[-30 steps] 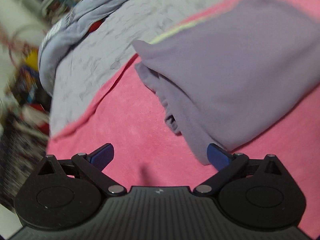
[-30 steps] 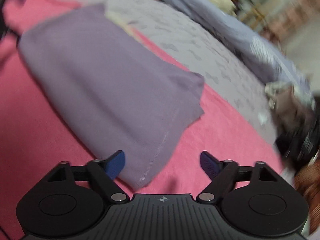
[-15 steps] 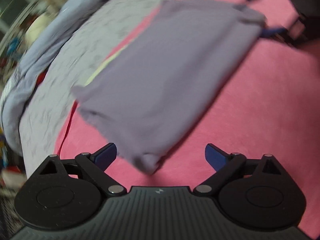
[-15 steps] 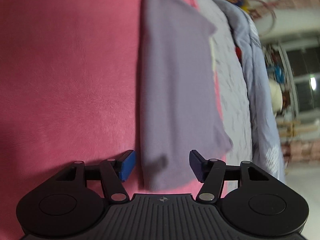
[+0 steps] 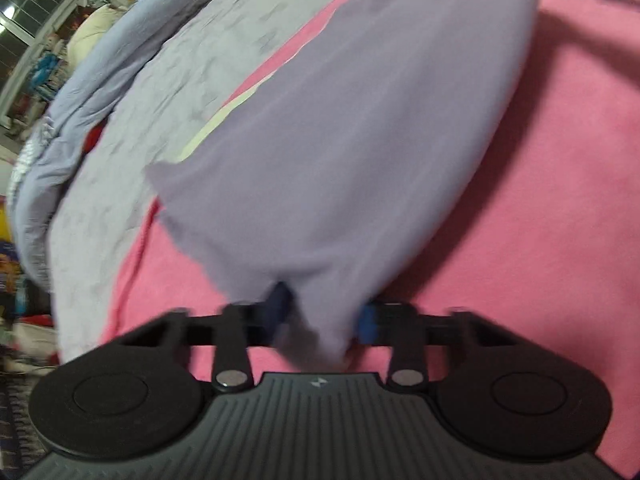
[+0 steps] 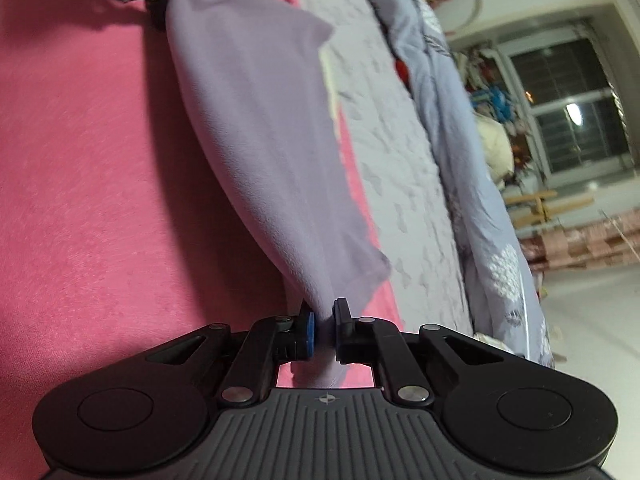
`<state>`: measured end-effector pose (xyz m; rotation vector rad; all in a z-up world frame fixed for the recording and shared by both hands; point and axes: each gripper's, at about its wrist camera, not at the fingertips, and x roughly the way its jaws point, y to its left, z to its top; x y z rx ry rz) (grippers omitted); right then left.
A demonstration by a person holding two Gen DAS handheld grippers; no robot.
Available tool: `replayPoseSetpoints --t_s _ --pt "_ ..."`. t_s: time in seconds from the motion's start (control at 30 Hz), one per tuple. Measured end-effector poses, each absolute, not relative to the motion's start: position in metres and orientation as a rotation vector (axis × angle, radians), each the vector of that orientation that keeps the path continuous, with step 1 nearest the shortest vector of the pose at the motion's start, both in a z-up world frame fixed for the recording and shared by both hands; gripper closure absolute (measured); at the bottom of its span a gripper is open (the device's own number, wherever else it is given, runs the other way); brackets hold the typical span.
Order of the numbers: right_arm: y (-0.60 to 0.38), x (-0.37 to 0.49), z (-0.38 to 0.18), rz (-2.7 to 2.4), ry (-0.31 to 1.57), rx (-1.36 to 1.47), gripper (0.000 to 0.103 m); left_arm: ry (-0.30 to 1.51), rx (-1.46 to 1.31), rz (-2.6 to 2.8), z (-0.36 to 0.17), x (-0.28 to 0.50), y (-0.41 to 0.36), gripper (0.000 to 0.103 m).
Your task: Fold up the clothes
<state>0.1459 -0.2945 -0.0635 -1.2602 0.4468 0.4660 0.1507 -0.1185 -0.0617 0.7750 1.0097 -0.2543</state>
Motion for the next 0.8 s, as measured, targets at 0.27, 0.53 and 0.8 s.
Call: replayPoseSetpoints --t_s 0.27,0.53,0.8 --pt "-0.298 0.124 -0.046 0.426 0.442 -1.195 0.094 0.923 0.821 -0.251 -0.032 0.139 -0.103 0.090" --pt "-0.307 0.101 -0.072 0.506 0.565 -1.242 0.094 1.093 0.868 -0.296 -0.065 0.114 -0.088 0.101" --pt "-0.327 0.099 -0.064 0.571 0.849 -1.069 0.090 1.114 0.409 -0.142 -0.015 0.123 -0.034 0.093"
